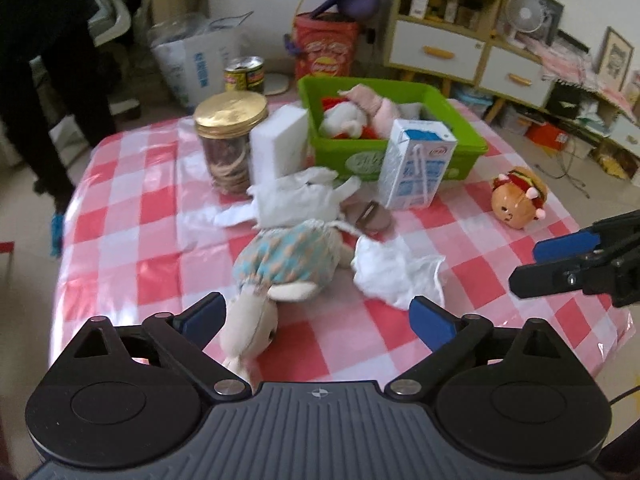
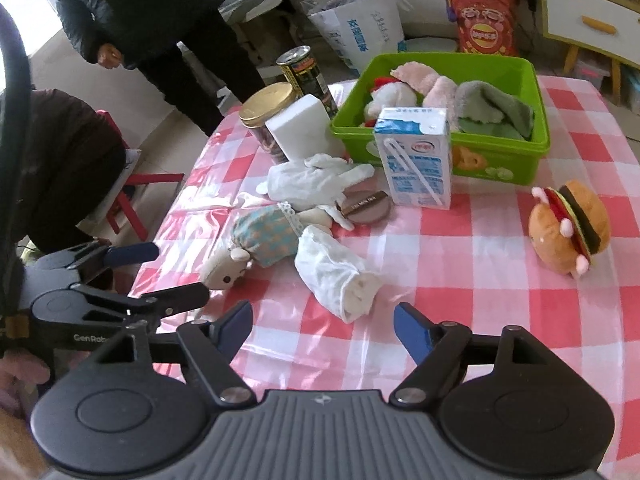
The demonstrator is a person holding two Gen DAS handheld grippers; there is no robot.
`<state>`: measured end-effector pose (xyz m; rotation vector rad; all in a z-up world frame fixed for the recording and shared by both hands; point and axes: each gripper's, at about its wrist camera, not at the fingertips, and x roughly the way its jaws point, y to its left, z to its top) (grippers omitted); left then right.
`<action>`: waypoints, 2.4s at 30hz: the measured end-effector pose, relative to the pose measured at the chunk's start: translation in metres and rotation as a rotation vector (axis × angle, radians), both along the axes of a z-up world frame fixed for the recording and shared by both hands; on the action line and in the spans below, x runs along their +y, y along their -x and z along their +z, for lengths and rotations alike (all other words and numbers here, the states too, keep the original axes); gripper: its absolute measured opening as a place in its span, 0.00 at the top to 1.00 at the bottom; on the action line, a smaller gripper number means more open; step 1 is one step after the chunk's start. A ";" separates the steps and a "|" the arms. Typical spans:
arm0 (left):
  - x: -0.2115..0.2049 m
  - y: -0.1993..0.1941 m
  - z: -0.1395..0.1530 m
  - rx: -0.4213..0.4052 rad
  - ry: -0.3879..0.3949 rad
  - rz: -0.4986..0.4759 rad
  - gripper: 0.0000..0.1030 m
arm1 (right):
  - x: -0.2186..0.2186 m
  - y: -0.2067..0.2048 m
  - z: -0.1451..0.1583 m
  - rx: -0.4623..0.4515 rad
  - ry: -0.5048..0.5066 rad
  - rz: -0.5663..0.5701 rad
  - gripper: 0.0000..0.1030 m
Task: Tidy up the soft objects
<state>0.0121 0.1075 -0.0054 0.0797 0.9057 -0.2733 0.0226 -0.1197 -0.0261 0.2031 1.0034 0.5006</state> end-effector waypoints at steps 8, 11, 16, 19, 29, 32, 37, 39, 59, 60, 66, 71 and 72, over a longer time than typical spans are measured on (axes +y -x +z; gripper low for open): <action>0.011 -0.032 -0.038 0.005 0.052 -0.047 0.09 | 0.009 -0.017 -0.023 0.009 0.010 0.027 0.46; 0.016 -0.039 -0.050 0.015 0.058 -0.073 0.09 | 0.012 -0.024 -0.033 0.011 -0.004 0.047 0.46; 0.021 -0.048 -0.068 0.031 0.011 -0.080 0.12 | 0.029 -0.034 -0.057 -0.011 0.044 0.088 0.46; 0.028 -0.053 -0.078 0.066 0.006 -0.056 0.23 | 0.038 -0.037 -0.069 -0.030 0.072 0.101 0.46; 0.039 -0.055 -0.081 0.121 0.034 0.010 0.59 | 0.048 -0.041 -0.081 -0.072 0.101 0.098 1.00; 0.041 -0.052 -0.077 0.137 0.058 0.019 0.61 | 0.043 -0.039 -0.075 -0.062 0.062 0.090 1.00; 0.039 -0.047 -0.067 0.155 0.081 0.045 0.61 | 0.031 -0.039 -0.061 -0.024 -0.008 0.052 1.00; 0.037 -0.044 -0.060 0.150 0.097 0.051 0.61 | 0.025 -0.037 -0.055 -0.018 -0.029 0.042 1.00; 0.009 -0.050 -0.006 0.054 0.231 0.091 0.62 | -0.050 -0.033 0.003 -0.072 -0.261 -0.144 1.00; 0.007 -0.052 -0.004 0.045 0.238 0.096 0.62 | -0.055 -0.034 0.007 -0.085 -0.270 -0.161 1.00; -0.002 -0.063 0.006 -0.026 0.311 0.146 0.62 | -0.085 -0.043 0.018 -0.178 -0.345 -0.285 1.00; -0.018 -0.083 0.001 -0.059 0.319 0.171 0.62 | -0.102 -0.060 0.011 -0.212 -0.375 -0.390 1.00; -0.020 -0.087 -0.001 -0.057 0.325 0.176 0.62 | -0.104 -0.063 0.008 -0.213 -0.381 -0.408 1.00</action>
